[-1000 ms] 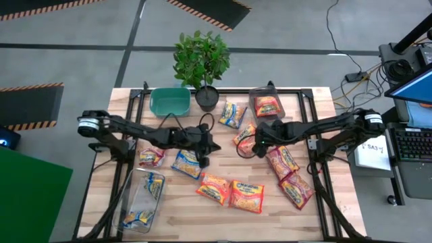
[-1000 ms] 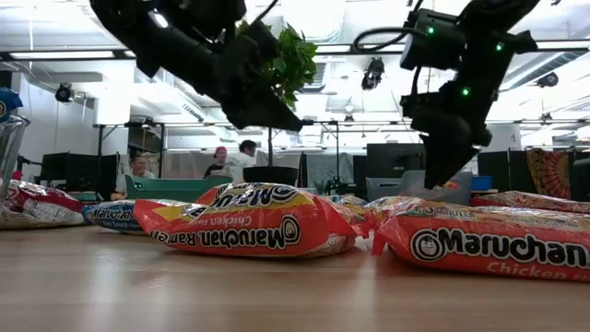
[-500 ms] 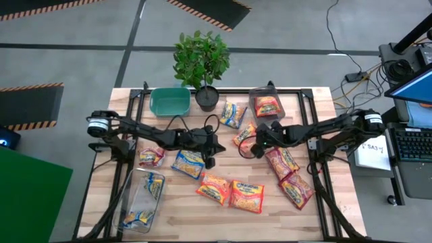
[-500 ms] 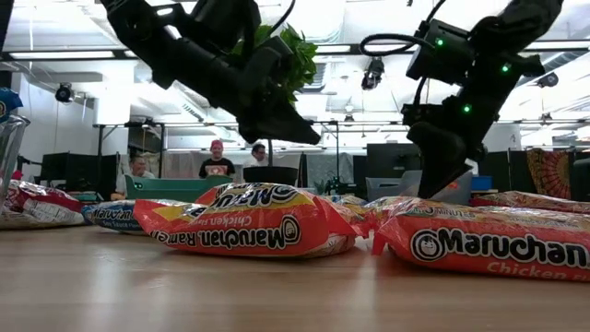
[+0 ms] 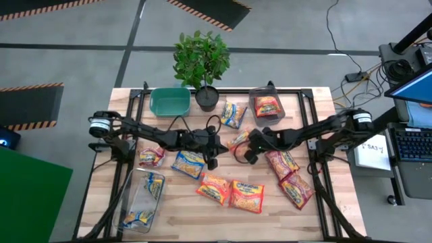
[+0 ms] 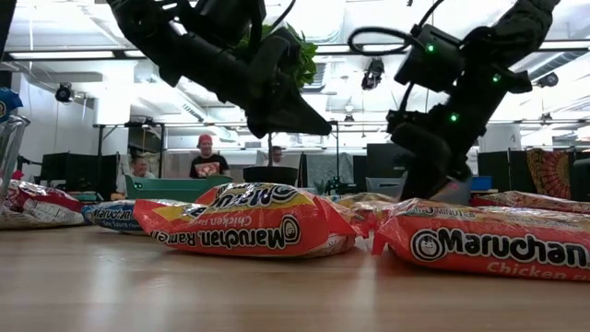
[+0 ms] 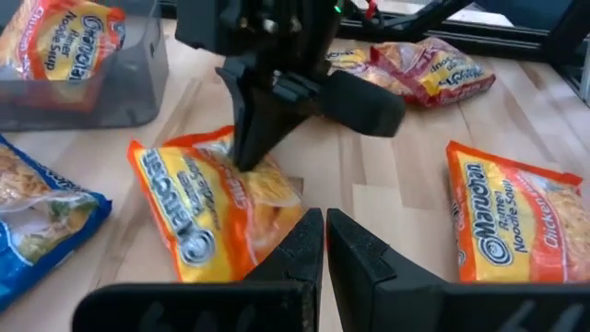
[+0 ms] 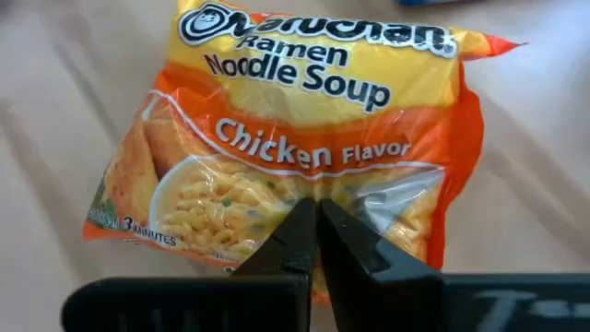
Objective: Sort Maruchan noodles
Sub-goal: Put the orange noodle pack into the black bin
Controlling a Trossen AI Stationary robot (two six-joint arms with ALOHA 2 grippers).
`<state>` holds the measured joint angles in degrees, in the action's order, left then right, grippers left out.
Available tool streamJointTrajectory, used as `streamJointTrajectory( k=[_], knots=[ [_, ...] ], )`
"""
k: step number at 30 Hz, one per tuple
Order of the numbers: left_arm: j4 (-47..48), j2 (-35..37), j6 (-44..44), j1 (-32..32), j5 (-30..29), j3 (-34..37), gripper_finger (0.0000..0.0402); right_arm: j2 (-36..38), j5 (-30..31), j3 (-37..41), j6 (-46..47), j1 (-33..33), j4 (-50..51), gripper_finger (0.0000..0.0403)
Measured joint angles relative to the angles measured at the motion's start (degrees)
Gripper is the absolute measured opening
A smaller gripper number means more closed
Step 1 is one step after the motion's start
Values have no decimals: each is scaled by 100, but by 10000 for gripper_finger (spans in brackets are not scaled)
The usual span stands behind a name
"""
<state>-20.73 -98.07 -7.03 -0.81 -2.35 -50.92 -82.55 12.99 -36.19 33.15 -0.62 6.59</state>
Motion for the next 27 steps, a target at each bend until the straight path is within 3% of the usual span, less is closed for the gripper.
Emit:
streamJointTrajectory(
  k=[6,14,27],
  knots=[
    [15,-19,-13,-80,-2,0,1,73,-251,-468,-366,225,181,9],
    [26,-19,-187,-161,-16,0,1,629,-314,-930,-832,221,1247,9],
    [50,-19,-213,-316,-13,40,1,1489,-277,-190,-519,210,1474,9]
  ],
)
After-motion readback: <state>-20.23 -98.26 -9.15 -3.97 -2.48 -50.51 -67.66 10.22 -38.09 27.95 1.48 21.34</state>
